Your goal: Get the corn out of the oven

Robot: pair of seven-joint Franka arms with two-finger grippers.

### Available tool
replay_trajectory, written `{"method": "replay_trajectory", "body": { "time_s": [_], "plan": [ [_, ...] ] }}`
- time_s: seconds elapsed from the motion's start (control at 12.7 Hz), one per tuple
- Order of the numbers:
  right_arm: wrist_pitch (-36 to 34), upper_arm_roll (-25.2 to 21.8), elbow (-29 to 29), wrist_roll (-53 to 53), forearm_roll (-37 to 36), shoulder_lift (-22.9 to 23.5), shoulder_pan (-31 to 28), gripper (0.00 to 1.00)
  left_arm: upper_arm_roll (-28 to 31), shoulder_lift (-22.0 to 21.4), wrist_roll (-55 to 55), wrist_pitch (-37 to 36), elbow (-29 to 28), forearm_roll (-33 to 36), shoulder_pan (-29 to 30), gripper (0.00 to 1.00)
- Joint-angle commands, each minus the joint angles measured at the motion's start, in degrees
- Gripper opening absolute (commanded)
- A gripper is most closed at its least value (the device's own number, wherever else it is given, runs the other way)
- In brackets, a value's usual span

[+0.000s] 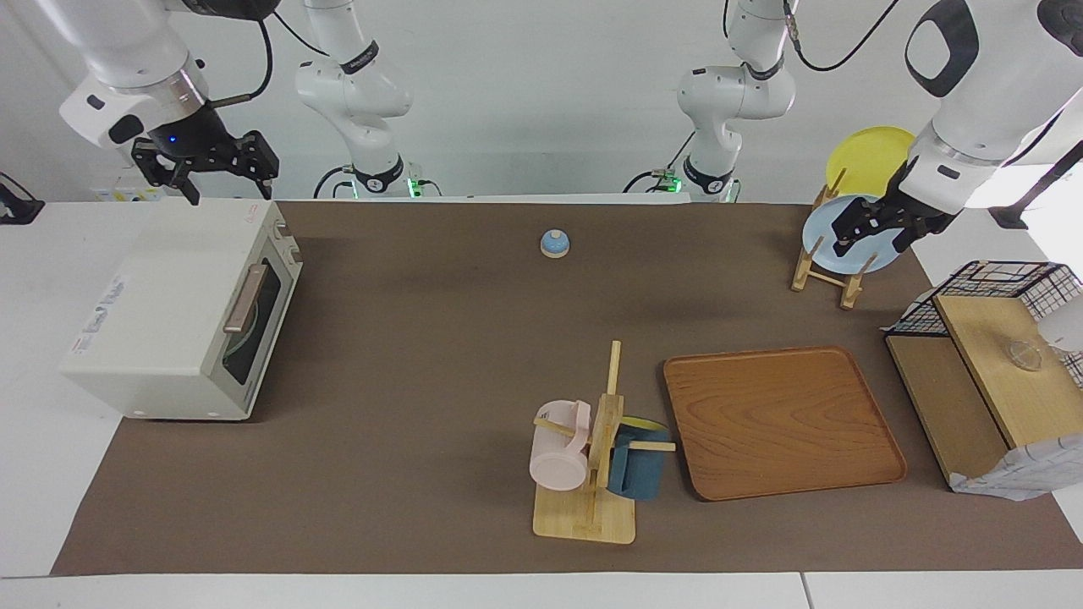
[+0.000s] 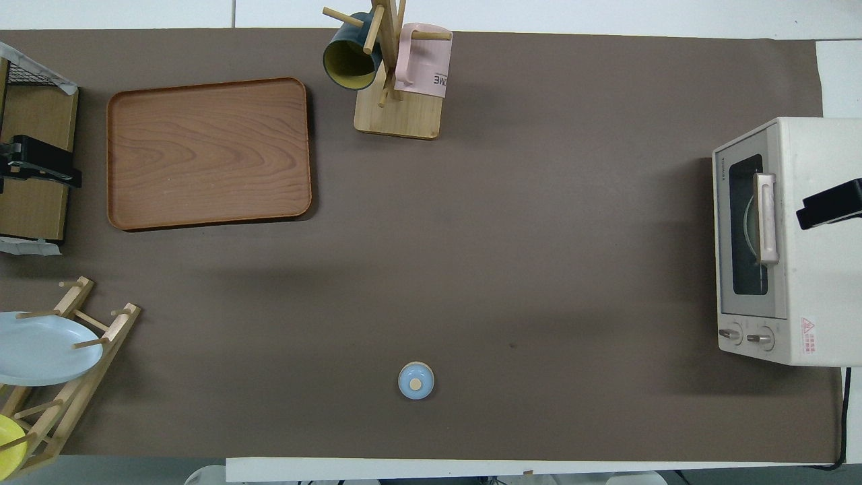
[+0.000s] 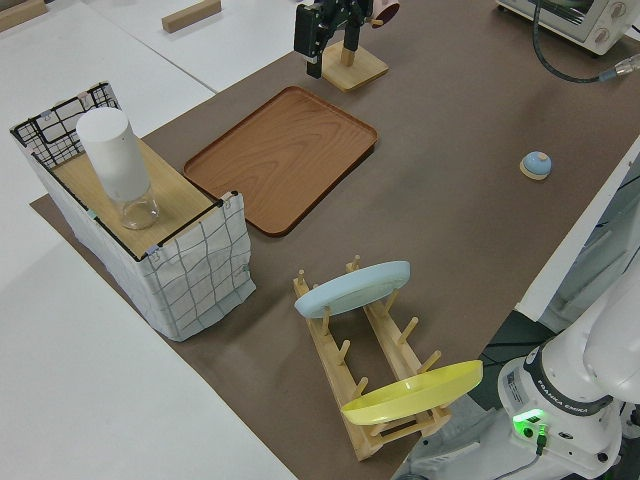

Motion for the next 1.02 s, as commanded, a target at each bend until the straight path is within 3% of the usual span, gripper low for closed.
{"method": "replay_trajectory", "body": {
  "time_s": [0.0,0.39,0.47,0.55,0.63,0.71,0.79,0.94],
  "plan": [
    [0.83,0.13,-1.85,0.78,0.45,-1.23,0.12,1.0,0.32,-0.68,0.47,0.24,-0.28,0.46,-0.65,1.0],
    [0.92,0.13,-2.2,-0.44,0.37,-1.58,-0.06,1.0,0.41,-1.21,0.38,-0.11,-0.72,0.46,-0.12,1.0],
    [1.27,0.13,-2.37,-1.58,0.37,-1.58,0.2,0.95,0.41,-1.21,0.38,-0.11,-0.72,0.46,-0.13,1.0],
    [1.27,0.22,-2.29,-3.59,0.28,-1.49,0.29,0.5,0.41,-1.21,0.38,-0.11,-0.63,0.46,-0.21,1.0],
    [1.27,0.3,-2.46,-4.13,0.36,-1.58,0.29,0.36,0.41,-1.21,0.38,-0.11,-0.72,0.46,-0.13,1.0],
    [2.49,0.22,-3.68,-4.57,0.37,-1.75,0.12,0.07,0.41,-1.21,0.38,-0.02,-0.72,0.46,-0.04,1.0],
    [7.46,0.22,-6.22,-4.84,0.28,-1.84,0.12,0.0,0.41,-1.21,0.38,-0.11,-0.72,0.46,-0.04,1.0],
    [14.25,0.22,-11.14,-5.02,-0.68,-0.36,0.29,0.0,0.41,-1.21,0.38,-0.11,-0.72,0.46,-0.13,1.0]
  ]
}}
